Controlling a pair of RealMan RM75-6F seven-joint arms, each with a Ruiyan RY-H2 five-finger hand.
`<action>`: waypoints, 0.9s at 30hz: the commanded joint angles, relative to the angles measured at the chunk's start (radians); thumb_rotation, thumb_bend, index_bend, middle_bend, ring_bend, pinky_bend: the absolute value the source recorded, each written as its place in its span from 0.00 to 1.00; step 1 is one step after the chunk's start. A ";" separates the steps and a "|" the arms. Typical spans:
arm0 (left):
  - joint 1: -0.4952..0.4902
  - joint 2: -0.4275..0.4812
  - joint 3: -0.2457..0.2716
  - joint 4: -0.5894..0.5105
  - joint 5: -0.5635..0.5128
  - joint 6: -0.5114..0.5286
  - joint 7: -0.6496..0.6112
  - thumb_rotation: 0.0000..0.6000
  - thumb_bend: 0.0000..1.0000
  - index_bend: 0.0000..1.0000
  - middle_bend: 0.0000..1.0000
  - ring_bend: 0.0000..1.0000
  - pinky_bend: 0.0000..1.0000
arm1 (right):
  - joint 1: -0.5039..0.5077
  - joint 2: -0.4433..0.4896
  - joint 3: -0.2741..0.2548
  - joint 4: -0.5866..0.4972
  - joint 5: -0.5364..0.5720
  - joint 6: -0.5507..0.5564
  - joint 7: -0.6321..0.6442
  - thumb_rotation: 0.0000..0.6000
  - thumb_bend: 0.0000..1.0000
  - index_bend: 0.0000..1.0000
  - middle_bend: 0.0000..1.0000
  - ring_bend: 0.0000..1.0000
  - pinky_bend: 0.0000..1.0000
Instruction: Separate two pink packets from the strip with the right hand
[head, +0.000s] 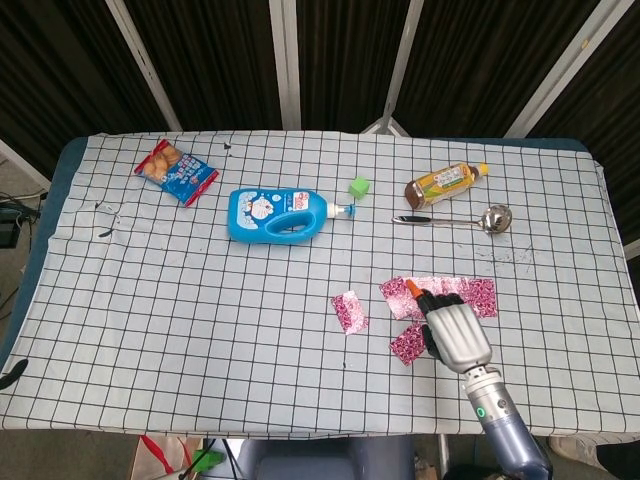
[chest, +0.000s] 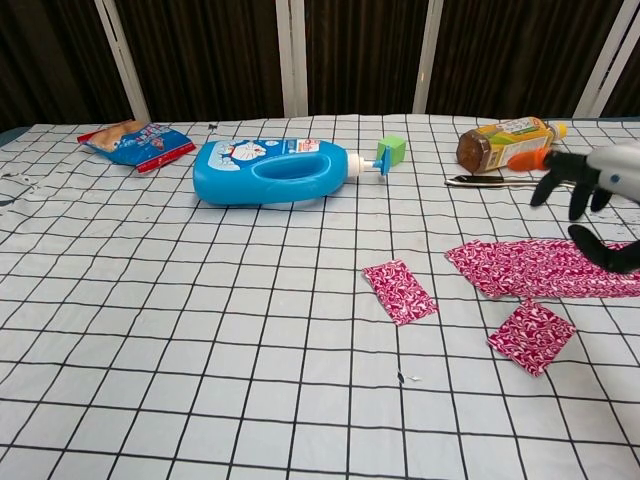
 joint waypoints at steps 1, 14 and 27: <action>0.000 0.002 0.000 0.000 0.000 0.000 -0.003 1.00 0.28 0.13 0.00 0.00 0.08 | -0.063 0.061 0.011 0.028 -0.071 0.054 0.115 1.00 0.56 0.01 0.16 0.23 0.22; 0.007 0.002 0.008 -0.003 0.018 0.010 0.001 1.00 0.28 0.13 0.00 0.00 0.08 | -0.318 0.209 -0.136 0.171 -0.306 0.268 0.299 1.00 0.55 0.01 0.16 0.19 0.15; 0.006 0.005 0.023 0.001 0.054 0.008 -0.007 1.00 0.28 0.13 0.00 0.00 0.08 | -0.418 0.243 -0.104 0.274 -0.351 0.310 0.456 1.00 0.55 0.01 0.13 0.15 0.12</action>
